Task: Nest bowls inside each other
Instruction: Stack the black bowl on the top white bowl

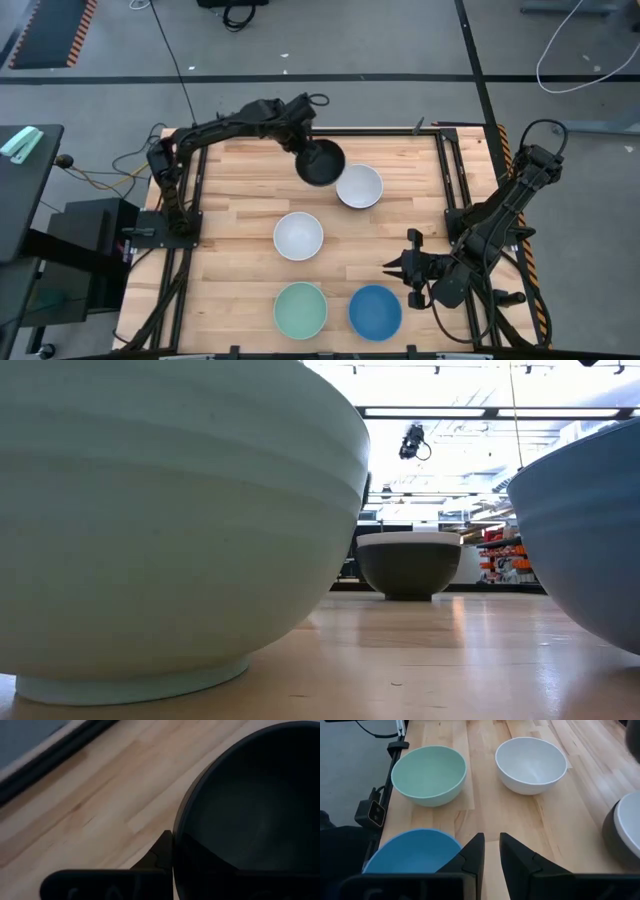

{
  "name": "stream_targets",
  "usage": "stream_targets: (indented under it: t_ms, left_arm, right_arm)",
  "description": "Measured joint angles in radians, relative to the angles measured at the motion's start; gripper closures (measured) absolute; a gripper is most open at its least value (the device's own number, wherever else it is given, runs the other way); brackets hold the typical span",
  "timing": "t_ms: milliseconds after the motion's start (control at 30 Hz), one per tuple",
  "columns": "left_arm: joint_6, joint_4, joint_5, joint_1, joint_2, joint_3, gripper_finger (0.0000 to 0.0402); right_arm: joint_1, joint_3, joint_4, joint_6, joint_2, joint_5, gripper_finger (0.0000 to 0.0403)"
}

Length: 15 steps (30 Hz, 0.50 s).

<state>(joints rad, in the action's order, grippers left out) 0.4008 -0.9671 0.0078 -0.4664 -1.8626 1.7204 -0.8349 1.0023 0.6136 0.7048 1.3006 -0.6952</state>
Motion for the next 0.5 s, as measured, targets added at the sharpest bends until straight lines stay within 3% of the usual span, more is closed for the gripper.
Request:
stream_targets:
  t_ms: [200, 500]
  left_arm:
    - [-0.001, 0.074, 0.009, 0.081, -0.003, 0.043, 0.0389]
    - [0.004, 0.089, 0.015, 0.113, -0.026, 0.044, 0.0389]
  right_arm:
    - [0.000, 0.000, -0.001, 0.000, 0.000, -0.012, 0.0336]
    - [0.000, 0.000, -0.003, -0.005, 0.000, -0.013, 0.0343]
